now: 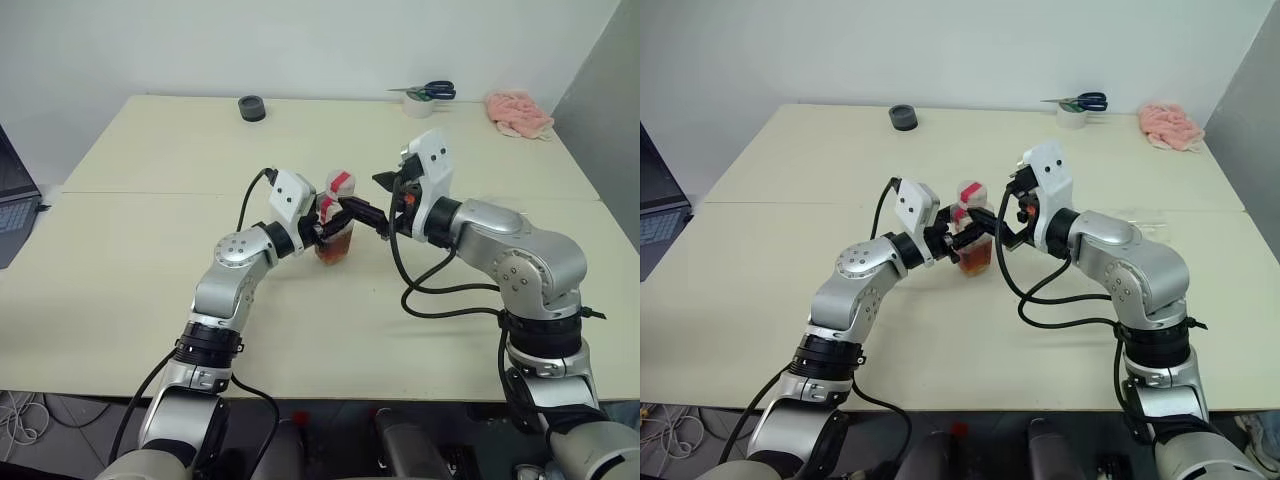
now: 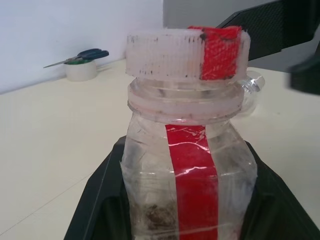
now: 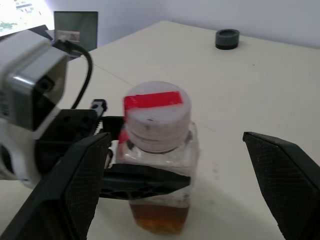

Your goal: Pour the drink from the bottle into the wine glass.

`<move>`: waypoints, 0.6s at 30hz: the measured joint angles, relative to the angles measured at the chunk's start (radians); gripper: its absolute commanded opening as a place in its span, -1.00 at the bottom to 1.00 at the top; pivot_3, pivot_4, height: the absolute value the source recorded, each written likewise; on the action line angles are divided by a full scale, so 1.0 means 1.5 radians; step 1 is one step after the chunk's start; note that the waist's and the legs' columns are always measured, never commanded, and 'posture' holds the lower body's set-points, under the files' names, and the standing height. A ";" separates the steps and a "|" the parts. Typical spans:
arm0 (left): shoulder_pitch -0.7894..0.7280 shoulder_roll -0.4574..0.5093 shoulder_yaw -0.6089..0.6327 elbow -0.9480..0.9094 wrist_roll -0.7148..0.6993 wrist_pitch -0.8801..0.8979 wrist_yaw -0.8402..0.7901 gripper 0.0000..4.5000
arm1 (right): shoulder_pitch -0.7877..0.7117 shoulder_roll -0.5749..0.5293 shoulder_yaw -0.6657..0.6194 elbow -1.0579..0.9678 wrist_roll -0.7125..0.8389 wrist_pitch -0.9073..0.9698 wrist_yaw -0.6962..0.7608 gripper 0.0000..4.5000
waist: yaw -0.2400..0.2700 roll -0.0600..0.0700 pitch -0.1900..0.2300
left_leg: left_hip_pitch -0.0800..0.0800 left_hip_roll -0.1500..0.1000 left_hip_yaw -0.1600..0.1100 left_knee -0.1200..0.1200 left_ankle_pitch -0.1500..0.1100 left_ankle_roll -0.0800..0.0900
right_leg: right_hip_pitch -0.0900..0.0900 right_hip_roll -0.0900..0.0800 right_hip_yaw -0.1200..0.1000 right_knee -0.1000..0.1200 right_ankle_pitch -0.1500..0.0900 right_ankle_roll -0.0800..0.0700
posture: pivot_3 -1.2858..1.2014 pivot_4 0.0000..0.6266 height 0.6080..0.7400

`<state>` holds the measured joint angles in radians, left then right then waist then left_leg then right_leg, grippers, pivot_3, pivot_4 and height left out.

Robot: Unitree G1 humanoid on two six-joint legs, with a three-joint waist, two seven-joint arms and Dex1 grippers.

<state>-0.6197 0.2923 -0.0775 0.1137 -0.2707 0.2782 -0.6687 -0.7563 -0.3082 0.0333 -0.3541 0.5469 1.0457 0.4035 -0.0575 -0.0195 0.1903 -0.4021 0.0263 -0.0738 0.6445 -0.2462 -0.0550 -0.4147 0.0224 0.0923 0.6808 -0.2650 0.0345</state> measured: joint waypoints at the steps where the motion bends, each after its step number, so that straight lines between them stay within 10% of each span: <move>1: 0.000 0.000 0.000 0.000 0.000 0.000 0.000 -0.15 | 0.000 0.000 0.000 -0.007 0.010 0.004 0.006 1.00 | 0.000 0.000 0.000 | 0.000 0.000 0.000 0.000 0.000 0.000 | 0.000 0.000 0.000 0.000 0.000 0.000 | 0.03 -0.52 1.00; 18: 0.004 0.000 0.001 -0.002 0.000 0.004 0.001 -0.15 | -0.032 0.082 -0.013 0.072 -0.010 0.006 -0.068 1.00 | 0.000 0.000 0.000 | 0.000 0.000 0.000 0.000 0.000 0.000 | 0.000 0.000 0.000 0.000 0.000 0.000 | 0.03 -0.52 1.00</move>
<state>-0.6132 0.2915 -0.0752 0.1101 -0.2707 0.2842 -0.6676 -0.8039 -0.1848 0.0132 -0.2460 0.5321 1.0548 0.3015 -0.0571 -0.0195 0.1903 -0.4021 0.0264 -0.0735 0.6444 -0.2462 -0.0550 -0.4148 0.0223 0.0927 0.6807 -0.2650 0.0345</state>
